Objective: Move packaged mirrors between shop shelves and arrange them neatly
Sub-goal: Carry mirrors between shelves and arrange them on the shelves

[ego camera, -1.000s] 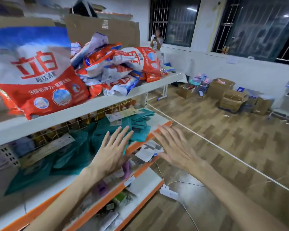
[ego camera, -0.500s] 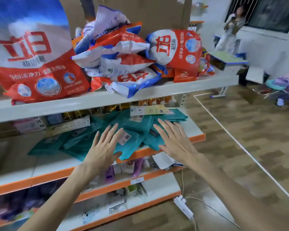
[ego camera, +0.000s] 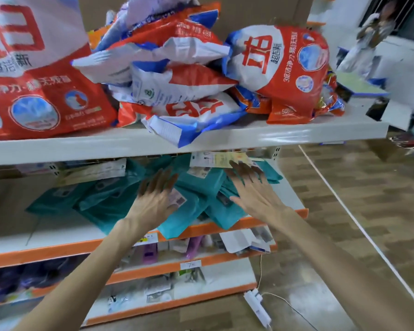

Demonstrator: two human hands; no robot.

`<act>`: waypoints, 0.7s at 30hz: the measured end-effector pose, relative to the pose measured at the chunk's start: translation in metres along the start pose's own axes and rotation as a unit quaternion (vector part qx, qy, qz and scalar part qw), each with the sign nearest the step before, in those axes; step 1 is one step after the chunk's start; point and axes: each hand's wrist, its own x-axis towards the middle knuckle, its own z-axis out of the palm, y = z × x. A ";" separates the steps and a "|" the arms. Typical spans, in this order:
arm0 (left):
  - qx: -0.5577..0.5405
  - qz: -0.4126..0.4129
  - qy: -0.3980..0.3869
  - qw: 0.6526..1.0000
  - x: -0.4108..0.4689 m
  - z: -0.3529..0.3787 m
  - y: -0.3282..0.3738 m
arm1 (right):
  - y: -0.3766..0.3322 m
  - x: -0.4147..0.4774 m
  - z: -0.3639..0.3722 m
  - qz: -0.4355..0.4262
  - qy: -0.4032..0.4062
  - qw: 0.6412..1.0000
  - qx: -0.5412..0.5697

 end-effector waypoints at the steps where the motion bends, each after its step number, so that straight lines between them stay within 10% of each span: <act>1: -0.002 0.006 0.012 1.000 0.005 0.001 0.003 | 0.004 0.002 0.000 0.002 -0.005 1.000 0.002; 21: -0.007 -0.076 0.003 0.997 0.012 0.080 0.016 | 0.034 0.053 0.092 0.054 -0.039 0.985 0.160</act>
